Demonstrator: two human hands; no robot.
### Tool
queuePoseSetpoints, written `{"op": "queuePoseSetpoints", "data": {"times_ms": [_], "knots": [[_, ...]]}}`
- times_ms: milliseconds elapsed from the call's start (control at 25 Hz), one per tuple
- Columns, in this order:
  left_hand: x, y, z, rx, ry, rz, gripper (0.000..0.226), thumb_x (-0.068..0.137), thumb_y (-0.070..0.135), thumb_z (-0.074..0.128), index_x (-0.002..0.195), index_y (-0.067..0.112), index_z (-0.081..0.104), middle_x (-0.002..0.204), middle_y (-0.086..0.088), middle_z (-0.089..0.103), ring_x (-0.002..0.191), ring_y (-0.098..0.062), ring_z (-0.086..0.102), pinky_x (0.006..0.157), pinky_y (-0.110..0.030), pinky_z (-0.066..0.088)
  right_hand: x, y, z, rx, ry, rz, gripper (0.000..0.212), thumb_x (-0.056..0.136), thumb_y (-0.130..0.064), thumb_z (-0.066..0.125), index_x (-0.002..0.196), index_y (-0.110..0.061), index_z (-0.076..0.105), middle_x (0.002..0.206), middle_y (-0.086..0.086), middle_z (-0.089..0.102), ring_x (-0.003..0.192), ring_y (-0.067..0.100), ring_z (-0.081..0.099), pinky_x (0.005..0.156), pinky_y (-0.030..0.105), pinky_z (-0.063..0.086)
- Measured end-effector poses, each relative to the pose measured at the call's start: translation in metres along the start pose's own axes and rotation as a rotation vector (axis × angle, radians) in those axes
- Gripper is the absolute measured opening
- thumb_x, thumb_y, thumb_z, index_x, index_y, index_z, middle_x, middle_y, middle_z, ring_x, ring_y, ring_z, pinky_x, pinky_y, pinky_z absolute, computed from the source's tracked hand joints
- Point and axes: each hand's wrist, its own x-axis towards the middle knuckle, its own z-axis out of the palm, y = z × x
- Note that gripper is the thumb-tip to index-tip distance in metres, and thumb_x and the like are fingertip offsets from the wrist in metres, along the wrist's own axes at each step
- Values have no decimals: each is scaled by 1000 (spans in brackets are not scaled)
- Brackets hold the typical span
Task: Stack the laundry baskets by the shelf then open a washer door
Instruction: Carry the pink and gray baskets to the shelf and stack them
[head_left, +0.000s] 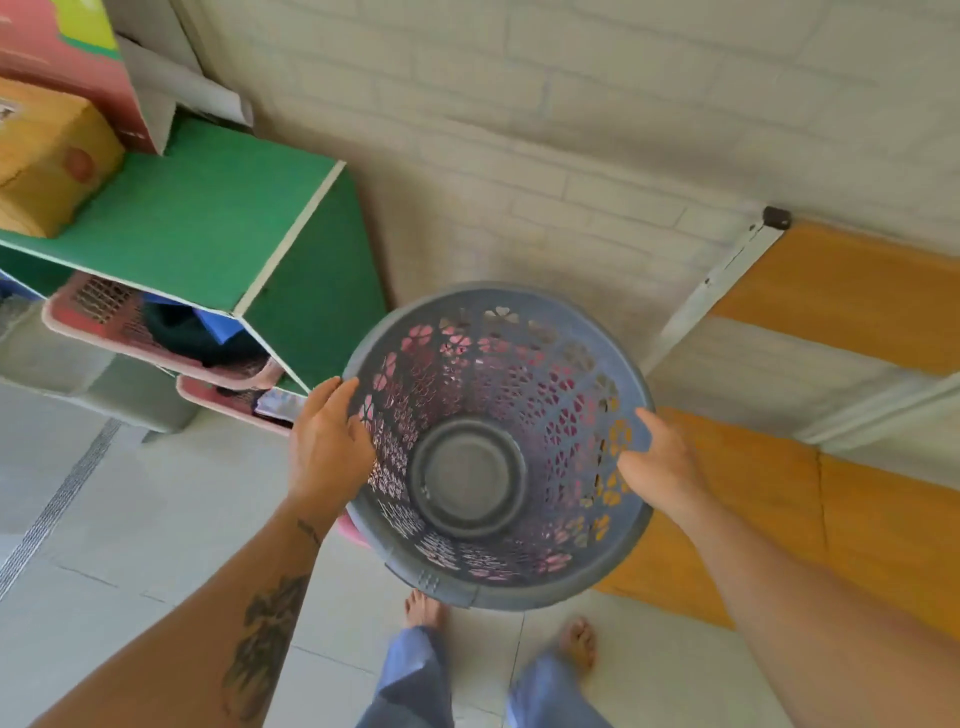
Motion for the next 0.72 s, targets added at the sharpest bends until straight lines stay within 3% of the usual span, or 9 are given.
{"op": "queuePoseSetpoints", "data": {"times_ms": [80, 200, 280, 320, 400, 480, 560, 720], "knots": [[22, -14, 16, 0, -100, -26, 56, 78, -3, 46, 133, 9, 51, 128, -8, 53, 113, -30, 53, 96, -48, 50, 14, -1, 20, 62, -17, 68, 74, 85, -7, 49, 152, -31, 25, 158, 3, 26, 63, 21, 59, 45, 30, 42], [44, -25, 39, 8, -202, -123, 63, 78, -2, 48, 140, 12, 46, 144, -6, 42, 124, -30, 49, 103, -47, 45, 30, -1, 48, 180, -42, 146, 73, 88, -6, 49, 153, -27, 24, 155, 6, 34, 51, 14, 53, 39, 26, 37], [54, -30, 55, 26, -276, -181, 66, 78, 1, 50, 142, 16, 44, 152, -6, 32, 130, -30, 45, 104, -47, 44, 39, -4, 64, 258, -55, 213, 71, 89, -5, 49, 153, -24, 25, 156, 7, 33, 72, 17, 63, 51, 32, 50], [58, -33, 61, 21, -315, -216, 67, 77, 3, 50, 142, 18, 43, 154, -7, 29, 132, -31, 43, 105, -48, 43, 41, -6, 70, 286, -69, 242, 70, 89, -5, 50, 153, -23, 25, 156, 6, 31, 91, 19, 64, 68, 38, 53], [66, -47, 71, 15, -416, -282, 66, 77, 11, 53, 141, 20, 44, 152, -11, 31, 130, -33, 45, 106, -48, 42, 43, -7, 78, 313, -114, 264, 69, 90, -4, 51, 152, -21, 27, 157, 4, 31, 105, 19, 53, 80, 35, 45], [71, -56, 75, 0, -499, -328, 63, 73, 25, 55, 136, 23, 49, 135, -12, 50, 113, -34, 58, 97, -48, 50, 45, -7, 80, 309, -148, 242, 66, 89, -1, 50, 150, -18, 31, 150, 7, 39, 106, 21, 48, 80, 33, 38], [72, -55, 74, -31, -546, -364, 55, 76, 23, 58, 131, 22, 54, 115, -7, 62, 87, -30, 67, 80, -41, 57, 43, -9, 77, 294, -164, 222, 62, 88, 4, 48, 146, -16, 37, 141, 11, 48, 110, 26, 50, 83, 35, 39], [67, -33, 73, -67, -550, -338, 46, 84, 12, 53, 128, 21, 58, 115, -2, 65, 60, -19, 60, 51, -23, 50, 28, -10, 65, 293, -132, 193, 54, 88, 4, 46, 139, -13, 44, 138, 13, 49, 124, 33, 48, 97, 43, 44]]}}
